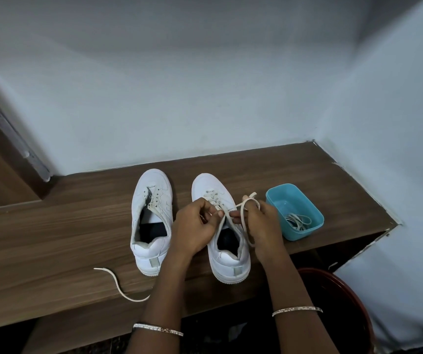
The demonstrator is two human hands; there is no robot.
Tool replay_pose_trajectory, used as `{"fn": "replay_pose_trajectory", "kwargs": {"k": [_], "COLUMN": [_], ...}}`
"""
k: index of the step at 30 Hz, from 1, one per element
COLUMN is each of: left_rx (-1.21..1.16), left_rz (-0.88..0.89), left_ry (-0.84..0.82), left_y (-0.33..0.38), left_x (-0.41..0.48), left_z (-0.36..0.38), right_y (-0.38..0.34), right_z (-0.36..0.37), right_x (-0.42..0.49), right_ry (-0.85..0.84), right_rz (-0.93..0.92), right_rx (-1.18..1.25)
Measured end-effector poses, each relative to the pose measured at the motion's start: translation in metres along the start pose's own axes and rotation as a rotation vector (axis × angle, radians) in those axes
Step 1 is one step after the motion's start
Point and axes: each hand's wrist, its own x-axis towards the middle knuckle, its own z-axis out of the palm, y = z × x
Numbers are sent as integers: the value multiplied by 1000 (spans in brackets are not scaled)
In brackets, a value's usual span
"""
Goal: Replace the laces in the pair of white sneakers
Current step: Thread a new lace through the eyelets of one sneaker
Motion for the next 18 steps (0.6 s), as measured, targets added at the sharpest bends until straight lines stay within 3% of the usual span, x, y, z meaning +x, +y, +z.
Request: {"fn": "replay_pose_trajectory", "kwargs": {"k": [2,5,7,9,12,15,18], "left_rx": [-4,-4,1,-6,-50,-140,-252], "left_rz": [-56,-113,-112,-106,-104,-162,-196], "left_ry": [-74,-225,-253,-257,-266,-183,-149], "left_y": [1,2,3,3,5,6,8], "left_x": [-2,-6,-7,-7,-6,-5,-6], "left_z": [-5,-12,-13,-12,-12,-16,-19], "right_y": [1,6,3,-4,-10,-5,-1], "right_z": [-5,-13,-17,-19,-19,-14,-10], "right_x": [1,4,4,1,0,-2,2], "right_ry": [32,118,169,204,-3,-236,-229], "right_rz": [68,44,-45,-247,-408,-486,-499], "right_rx": [-33,-300,-419,-449,-382,-500,-520]}}
